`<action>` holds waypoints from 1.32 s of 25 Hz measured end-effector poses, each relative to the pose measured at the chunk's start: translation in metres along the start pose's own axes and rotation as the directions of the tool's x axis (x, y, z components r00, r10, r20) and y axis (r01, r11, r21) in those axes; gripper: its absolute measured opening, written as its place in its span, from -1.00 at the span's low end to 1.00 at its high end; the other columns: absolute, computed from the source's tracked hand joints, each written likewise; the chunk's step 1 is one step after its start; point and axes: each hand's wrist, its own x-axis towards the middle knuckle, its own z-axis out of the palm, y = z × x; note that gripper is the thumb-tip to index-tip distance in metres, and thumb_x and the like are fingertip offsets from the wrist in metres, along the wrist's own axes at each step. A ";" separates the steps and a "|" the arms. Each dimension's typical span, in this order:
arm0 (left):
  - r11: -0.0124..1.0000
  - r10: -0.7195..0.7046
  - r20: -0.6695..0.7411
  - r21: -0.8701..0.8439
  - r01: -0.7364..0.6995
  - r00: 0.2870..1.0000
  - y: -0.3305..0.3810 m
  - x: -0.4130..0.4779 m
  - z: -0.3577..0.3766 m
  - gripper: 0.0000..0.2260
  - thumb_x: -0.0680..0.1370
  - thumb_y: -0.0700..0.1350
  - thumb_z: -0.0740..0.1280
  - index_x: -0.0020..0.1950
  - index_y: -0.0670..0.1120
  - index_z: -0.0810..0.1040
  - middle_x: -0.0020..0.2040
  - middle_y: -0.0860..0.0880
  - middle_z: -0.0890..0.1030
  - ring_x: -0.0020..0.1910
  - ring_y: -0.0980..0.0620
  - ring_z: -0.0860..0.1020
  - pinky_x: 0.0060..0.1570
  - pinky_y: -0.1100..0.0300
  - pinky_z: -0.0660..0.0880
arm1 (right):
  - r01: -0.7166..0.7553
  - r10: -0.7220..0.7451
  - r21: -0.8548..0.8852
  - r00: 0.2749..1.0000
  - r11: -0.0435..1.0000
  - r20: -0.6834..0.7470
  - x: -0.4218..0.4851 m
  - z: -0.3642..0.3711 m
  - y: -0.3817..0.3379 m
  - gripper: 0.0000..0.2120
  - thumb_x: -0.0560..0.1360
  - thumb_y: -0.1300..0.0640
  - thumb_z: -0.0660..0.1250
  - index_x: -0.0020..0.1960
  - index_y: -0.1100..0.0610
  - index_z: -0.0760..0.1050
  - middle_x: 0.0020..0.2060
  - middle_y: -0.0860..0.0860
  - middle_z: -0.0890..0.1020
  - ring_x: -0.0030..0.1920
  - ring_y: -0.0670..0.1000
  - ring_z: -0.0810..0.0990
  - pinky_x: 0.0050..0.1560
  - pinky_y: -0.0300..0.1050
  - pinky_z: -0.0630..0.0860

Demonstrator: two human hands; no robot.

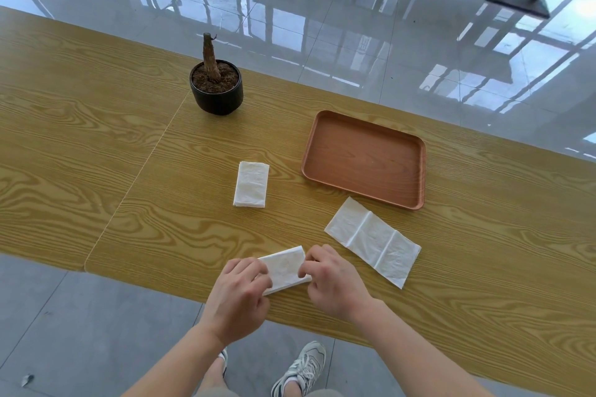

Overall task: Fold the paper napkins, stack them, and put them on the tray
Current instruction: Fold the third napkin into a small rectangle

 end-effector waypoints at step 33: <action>0.963 -0.140 0.294 0.261 0.061 0.945 -0.009 -0.030 0.026 -0.18 0.59 0.41 0.02 0.63 -0.16 0.02 0.65 -0.14 0.00 0.63 -0.10 -0.01 0.50 -0.16 0.04 | 0.141 -0.095 -0.291 0.981 0.946 0.167 -0.013 0.045 0.016 0.03 0.49 -0.56 -0.10 0.65 0.16 -0.20 0.65 0.05 -0.18 0.63 0.06 -0.27 0.55 0.22 -0.15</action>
